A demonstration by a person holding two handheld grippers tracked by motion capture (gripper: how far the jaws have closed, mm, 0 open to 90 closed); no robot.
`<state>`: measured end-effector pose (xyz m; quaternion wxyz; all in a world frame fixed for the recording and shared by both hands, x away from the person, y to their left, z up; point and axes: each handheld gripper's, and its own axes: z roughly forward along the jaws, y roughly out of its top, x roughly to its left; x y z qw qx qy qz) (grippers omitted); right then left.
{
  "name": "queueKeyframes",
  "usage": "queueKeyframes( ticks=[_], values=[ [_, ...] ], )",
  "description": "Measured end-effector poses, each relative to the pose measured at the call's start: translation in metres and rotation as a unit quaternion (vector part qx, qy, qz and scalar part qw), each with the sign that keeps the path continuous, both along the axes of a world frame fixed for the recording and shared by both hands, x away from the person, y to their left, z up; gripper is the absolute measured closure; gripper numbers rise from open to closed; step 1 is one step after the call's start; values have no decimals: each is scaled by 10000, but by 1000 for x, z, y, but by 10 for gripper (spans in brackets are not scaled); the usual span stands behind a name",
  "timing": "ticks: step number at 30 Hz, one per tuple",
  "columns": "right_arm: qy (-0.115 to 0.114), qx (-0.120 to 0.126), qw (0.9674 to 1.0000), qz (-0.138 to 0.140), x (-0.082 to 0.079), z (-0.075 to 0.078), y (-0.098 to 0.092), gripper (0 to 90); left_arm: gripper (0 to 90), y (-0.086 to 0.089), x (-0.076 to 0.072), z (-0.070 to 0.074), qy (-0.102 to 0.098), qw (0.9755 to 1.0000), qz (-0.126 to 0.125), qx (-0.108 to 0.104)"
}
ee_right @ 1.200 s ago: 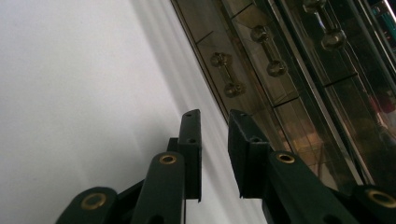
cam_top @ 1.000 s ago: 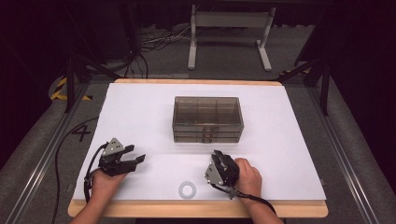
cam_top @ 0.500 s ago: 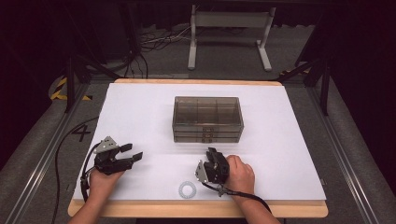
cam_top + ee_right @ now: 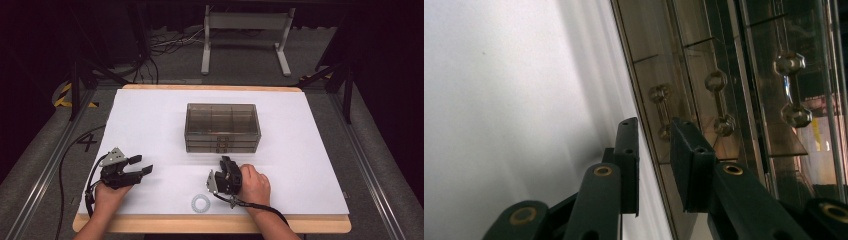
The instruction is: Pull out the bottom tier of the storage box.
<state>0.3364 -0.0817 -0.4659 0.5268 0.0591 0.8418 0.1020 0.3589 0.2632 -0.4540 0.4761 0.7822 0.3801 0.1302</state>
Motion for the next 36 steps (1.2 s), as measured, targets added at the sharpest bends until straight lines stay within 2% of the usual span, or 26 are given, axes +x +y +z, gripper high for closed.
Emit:
queueKeyframes(
  ticks=[2, 7, 9, 10, 11, 15, 18, 30, 36],
  values=[
    [-72, 35, 10000, -23, 1, -1, 2, 743, 369, 0, -1, 0, -18, 10000, -19, 17],
    [-90, 12, 9999, 49, 2, -2, 7, 740, 367, 1, -4, 0, -31, 10000, -8, 14],
    [-39, -85, 9999, 78, 3, -2, 8, 738, 366, 1, -5, 0, -42, 10000, -16, 42],
    [-112, -42, 9999, 73, 3, -3, 9, 737, 366, 2, -6, 0, -40, 10000, -21, 63],
    [-94, -116, 9998, 91, 4, -3, 10, 736, 365, 2, -7, 0, -59, 9999, -20, 80],
    [-166, -141, 9997, 114, 5, -5, 14, 732, 366, 3, -11, -1, -56, 9999, -23, 91],
    [-198, -265, 9994, 117, 7, -5, 15, 728, 365, 4, -12, -1, -50, 9999, -3, 97],
    [-338, -453, 9984, 35, 15, -7, 15, 716, 365, 2, -16, -2, -81, 9996, -31, 275],
    [-396, -556, 9977, -7, 18, -10, 15, 716, 365, 2, -15, -2, -72, 9996, -34, 267]
  ],
)
